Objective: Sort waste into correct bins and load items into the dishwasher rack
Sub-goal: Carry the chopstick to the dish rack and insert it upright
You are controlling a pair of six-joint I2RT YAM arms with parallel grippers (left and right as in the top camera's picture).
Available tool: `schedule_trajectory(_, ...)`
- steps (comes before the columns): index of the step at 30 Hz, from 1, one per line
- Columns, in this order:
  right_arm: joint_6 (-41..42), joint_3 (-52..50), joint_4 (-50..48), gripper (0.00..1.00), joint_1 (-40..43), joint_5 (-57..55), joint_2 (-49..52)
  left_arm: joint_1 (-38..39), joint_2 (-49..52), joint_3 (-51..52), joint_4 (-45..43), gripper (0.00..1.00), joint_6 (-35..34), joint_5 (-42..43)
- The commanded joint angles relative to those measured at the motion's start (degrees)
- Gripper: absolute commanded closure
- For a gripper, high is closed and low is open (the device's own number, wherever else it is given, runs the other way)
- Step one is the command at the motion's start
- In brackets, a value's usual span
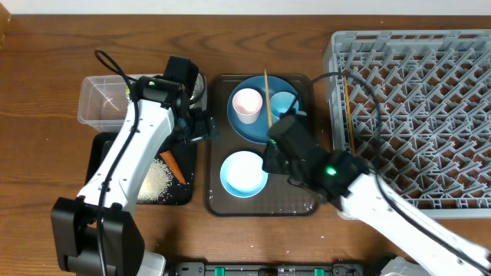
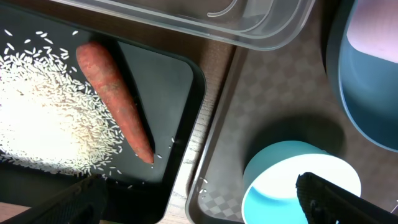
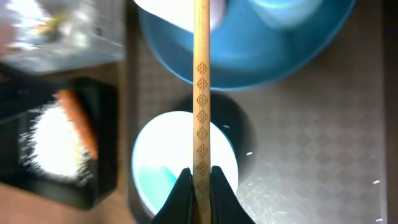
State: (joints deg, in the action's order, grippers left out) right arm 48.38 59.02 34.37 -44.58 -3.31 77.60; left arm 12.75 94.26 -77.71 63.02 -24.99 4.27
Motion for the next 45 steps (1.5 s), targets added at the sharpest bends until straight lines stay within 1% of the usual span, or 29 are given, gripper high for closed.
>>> schedule_trajectory(1, -7.56, -0.17, 1.73, 0.99, 2.25, -0.09, -5.62, -0.20, -1.03, -0.37, 0.33, 0.01, 0.96, -0.48)
schedule_trajectory(7, -18.82, -0.17, 8.33, 0.99, 10.34, -0.37, -14.51, -0.20, -1.03, -0.37, 0.33, 0.01, 0.96, -0.48)
schedule_trajectory(10, -26.56, -0.17, 12.92, 0.99, 17.07, -1.20, -17.16, -0.20, -1.03, -0.37, 0.33, 0.01, 0.96, -0.48)
schedule_trajectory(15, -37.90, -0.22, 17.66, 0.99, 26.69, -1.20, -16.55, -0.20, -1.03, -0.37, 0.33, 0.01, 0.96, -0.48)
schedule_trajectory(19, -43.60, -0.22, 19.93, 0.99, 31.65, -1.18, -14.10, -0.20, -1.03, -0.37, 0.33, 0.01, 0.96, -0.48)
schedule_trajectory(24, -43.76, -0.22, 19.87, 0.99, 34.91, -0.76, -9.03, -0.20, -1.05, -0.37, 0.33, 0.01, 0.96, -0.48)
schedule_trajectory(33, -43.74, -0.22, 17.77, 0.99, 35.12, 0.37, -0.09, -0.20, -1.03, -0.37, 0.33, 0.01, 0.96, -0.48)
schedule_trajectory(39, -43.69, -0.22, 16.68, 0.99, 35.12, 0.42, 3.87, -0.20, -1.03, -0.37, 0.33, 0.01, 0.96, -0.48)
schedule_trajectory(40, -43.43, -0.22, 16.52, 0.86, 35.12, 0.46, 4.20, -0.20, -1.03, -0.37, 0.33, 0.01, 0.96, -0.48)
schedule_trajectory(41, -42.49, -0.22, 16.37, 0.64, 35.12, 0.46, 4.50, -0.20, -1.03, -0.37, 0.33, 0.01, 0.96, -0.48)
schedule_trajectory(42, -41.72, -0.22, 16.20, 0.58, 35.12, 0.50, 4.68, -0.20, -1.03, -0.37, 0.33, 0.01, 0.96, -0.48)
schedule_trajectory(45, -41.57, -0.22, 16.15, 0.48, 35.15, 0.55, 4.79, -0.20, -1.03, -0.37, 0.33, 0.01, 0.96, -0.48)
